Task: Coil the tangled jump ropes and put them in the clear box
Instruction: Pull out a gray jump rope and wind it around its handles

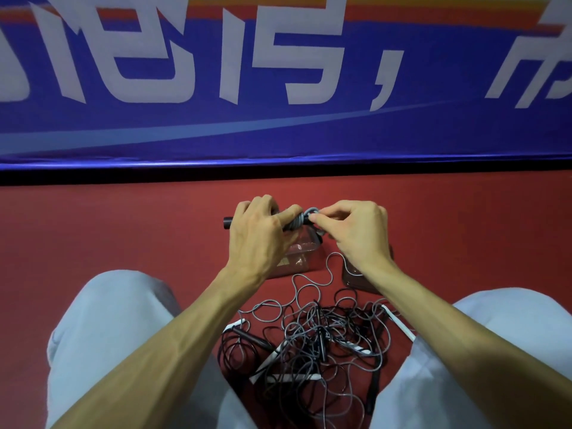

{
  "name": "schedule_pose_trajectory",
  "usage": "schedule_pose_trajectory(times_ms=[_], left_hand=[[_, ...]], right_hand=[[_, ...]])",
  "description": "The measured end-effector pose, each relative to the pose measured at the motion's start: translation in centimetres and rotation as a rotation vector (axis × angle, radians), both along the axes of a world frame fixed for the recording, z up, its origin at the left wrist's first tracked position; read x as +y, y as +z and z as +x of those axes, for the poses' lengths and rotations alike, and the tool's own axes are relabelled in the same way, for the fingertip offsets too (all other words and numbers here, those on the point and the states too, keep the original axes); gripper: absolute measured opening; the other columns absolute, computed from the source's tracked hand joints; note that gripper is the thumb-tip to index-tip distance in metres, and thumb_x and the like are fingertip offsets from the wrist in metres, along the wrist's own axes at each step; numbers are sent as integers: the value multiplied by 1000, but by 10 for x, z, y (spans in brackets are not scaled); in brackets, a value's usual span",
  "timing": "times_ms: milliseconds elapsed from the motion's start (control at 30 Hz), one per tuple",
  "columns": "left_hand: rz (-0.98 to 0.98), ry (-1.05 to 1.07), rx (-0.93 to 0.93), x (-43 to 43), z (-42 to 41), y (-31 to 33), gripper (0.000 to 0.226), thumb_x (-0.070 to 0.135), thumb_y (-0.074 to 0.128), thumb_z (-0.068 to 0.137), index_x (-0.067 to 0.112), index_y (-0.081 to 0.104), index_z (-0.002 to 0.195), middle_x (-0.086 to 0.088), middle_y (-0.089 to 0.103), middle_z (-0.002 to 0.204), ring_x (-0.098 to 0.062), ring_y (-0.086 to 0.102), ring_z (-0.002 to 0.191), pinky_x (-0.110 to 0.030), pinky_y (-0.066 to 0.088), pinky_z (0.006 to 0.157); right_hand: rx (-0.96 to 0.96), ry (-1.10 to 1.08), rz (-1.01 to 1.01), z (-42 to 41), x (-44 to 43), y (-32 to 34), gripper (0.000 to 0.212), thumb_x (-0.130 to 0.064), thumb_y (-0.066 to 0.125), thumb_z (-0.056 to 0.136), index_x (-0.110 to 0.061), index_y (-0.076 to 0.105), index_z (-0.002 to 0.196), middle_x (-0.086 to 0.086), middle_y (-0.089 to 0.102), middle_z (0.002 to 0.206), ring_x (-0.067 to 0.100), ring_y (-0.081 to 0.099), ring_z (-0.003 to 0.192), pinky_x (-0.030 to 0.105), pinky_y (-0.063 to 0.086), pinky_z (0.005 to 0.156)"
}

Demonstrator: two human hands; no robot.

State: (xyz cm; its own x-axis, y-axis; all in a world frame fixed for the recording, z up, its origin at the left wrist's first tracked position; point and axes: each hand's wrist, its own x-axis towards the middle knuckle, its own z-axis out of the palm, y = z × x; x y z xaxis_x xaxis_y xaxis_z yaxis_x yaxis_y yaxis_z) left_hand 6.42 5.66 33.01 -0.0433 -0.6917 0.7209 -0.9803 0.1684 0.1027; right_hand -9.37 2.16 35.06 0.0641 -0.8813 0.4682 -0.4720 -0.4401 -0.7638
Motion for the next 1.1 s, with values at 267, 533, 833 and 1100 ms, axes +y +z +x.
schedule_pose_trajectory(times_ms=[267, 533, 833, 1100], left_hand=[[-247, 14, -222, -6, 3, -1, 15, 33, 62, 86, 25, 73, 91, -6, 56, 73, -26, 53, 63, -39, 40, 76], [-248, -49, -253, -7, 6, -3, 17, 32, 61, 85, 24, 73, 91, -7, 58, 76, -27, 55, 66, -39, 39, 77], [-31, -134, -193, -9, 4, -11, 27, 43, 58, 80, 27, 74, 94, -5, 56, 75, -26, 55, 67, -37, 37, 73], [300, -199, 285, -2, 1, -5, 32, 25, 77, 75, 30, 75, 106, -4, 59, 78, -19, 56, 68, -28, 44, 68]], right_hand=[[-78, 52, 161, -3, -3, 4, 21, -24, 87, 67, -14, 69, 64, 0, 68, 56, 10, 66, 54, 29, 57, 59], [-104, 154, 284, -7, -1, 4, 22, -25, 81, 75, -19, 73, 94, -1, 68, 76, 11, 63, 51, 26, 54, 48], [-206, 198, 680, -12, -10, 8, 8, -13, 76, 78, -14, 70, 74, 0, 67, 69, 6, 57, 61, 18, 41, 59], [-514, 125, 604, -10, -20, 15, 12, -6, 63, 91, -6, 55, 83, 8, 55, 65, 12, 53, 52, 20, 46, 49]])
